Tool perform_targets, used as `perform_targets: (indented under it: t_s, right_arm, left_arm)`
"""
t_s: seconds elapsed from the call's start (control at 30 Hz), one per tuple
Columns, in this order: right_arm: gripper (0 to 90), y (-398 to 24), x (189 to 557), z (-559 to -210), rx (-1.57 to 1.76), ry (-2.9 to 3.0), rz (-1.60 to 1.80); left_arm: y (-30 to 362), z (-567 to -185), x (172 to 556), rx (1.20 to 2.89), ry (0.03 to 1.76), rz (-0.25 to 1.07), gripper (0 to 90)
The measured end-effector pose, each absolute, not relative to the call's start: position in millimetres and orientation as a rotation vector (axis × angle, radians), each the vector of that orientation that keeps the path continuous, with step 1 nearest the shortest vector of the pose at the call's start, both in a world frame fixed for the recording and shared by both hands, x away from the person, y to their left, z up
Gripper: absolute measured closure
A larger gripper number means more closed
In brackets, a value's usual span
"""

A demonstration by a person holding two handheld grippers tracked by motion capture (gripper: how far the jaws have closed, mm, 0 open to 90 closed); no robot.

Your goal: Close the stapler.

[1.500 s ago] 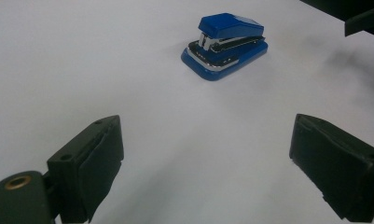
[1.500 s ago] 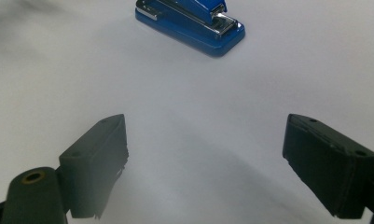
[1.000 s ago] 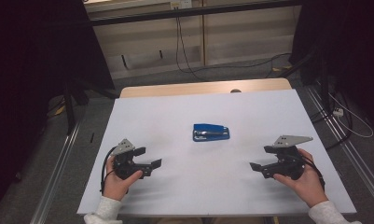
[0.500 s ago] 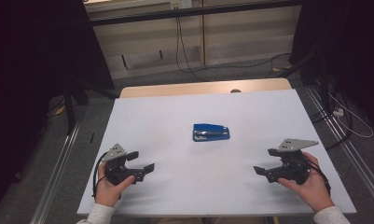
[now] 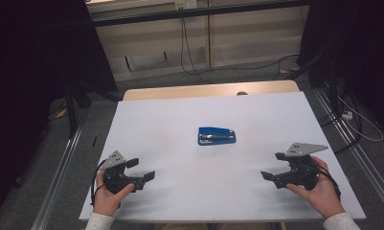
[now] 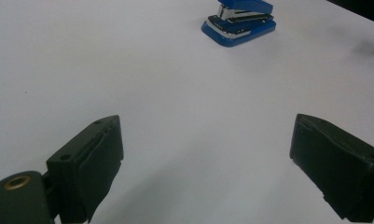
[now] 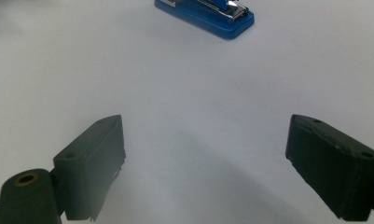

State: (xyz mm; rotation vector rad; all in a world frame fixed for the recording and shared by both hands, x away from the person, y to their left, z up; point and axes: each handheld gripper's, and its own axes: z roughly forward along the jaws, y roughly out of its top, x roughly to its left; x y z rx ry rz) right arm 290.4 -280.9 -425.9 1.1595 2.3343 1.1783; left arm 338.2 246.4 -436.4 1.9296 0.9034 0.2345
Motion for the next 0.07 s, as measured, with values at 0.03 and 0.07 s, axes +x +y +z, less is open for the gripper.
perform_targets:
  t_s: [0.03,0.07]
  right_arm:
    - [11.3,-280.8,290.5,-425.9,1.157,2.334,1.176]
    - [11.3,-280.7,290.7,-425.8,1.155,2.335,1.177]
  left_arm:
    - [245.8,-436.6,338.0,1.930,0.908,0.232,9.7]
    - [245.5,-436.9,338.2,1.930,0.905,0.233,9.7]
